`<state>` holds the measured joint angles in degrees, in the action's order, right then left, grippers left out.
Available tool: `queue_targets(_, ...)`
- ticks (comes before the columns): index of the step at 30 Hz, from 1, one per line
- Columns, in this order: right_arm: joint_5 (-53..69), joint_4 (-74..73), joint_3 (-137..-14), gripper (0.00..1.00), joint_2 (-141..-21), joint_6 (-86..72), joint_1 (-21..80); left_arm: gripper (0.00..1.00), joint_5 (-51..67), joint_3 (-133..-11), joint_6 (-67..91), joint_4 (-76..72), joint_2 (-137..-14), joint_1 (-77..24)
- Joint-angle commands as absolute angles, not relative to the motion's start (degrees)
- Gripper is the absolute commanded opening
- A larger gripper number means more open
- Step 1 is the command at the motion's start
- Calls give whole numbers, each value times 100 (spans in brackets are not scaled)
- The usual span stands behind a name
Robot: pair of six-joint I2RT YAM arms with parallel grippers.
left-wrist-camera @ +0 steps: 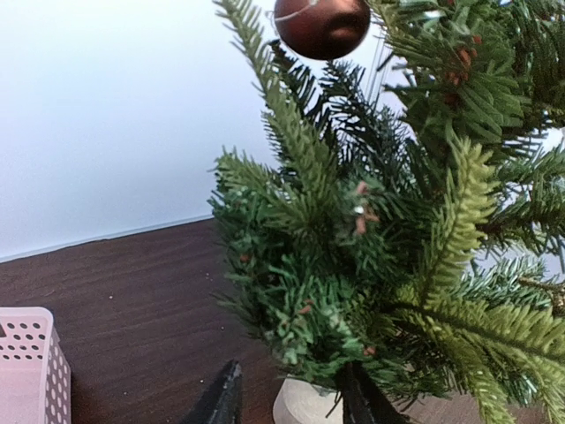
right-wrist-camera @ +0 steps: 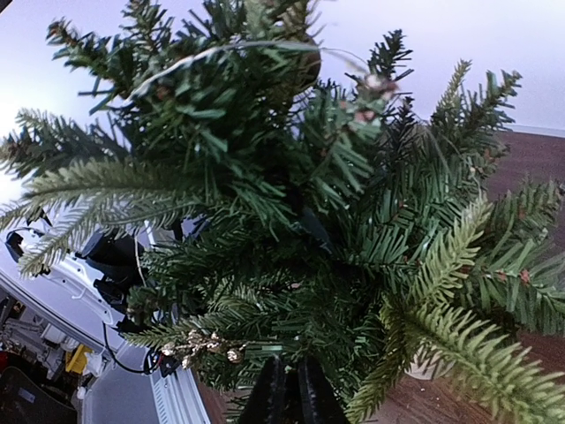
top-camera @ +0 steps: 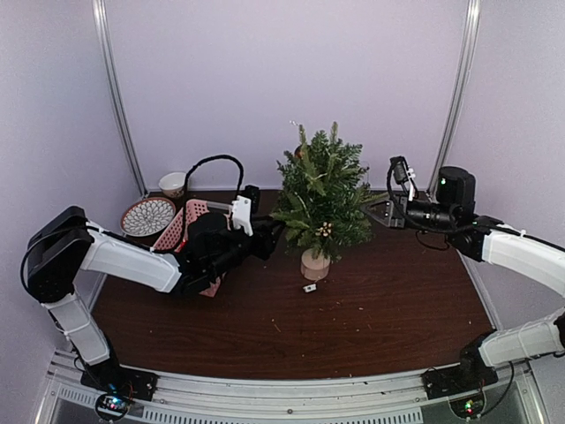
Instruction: Decorate the small christmas tree
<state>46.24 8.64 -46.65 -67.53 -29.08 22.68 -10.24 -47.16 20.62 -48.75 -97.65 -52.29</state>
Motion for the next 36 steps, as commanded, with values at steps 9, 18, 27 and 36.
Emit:
queue_targets(9, 4558, 892, -4666, 24, -6599, -2962, 2408, 41, -697, -4998, 1986, -4738, -9846, -5004)
queue_targets(18, 4490, 807, -4791, 43, -6514, -2940, 2432, 58, -788, -4799, 2050, -4269, -9391, -4922)
queue_targets(27, 4134, 174, -5127, 69, -6099, -2558, 2380, 74, -1402, -4363, 2565, -821, -7326, -4589)
queue_targets(36, 4224, -191, -5282, 75, -6023, -2377, 2041, 75, -1084, -4444, 3100, 2077, -6150, -2997)
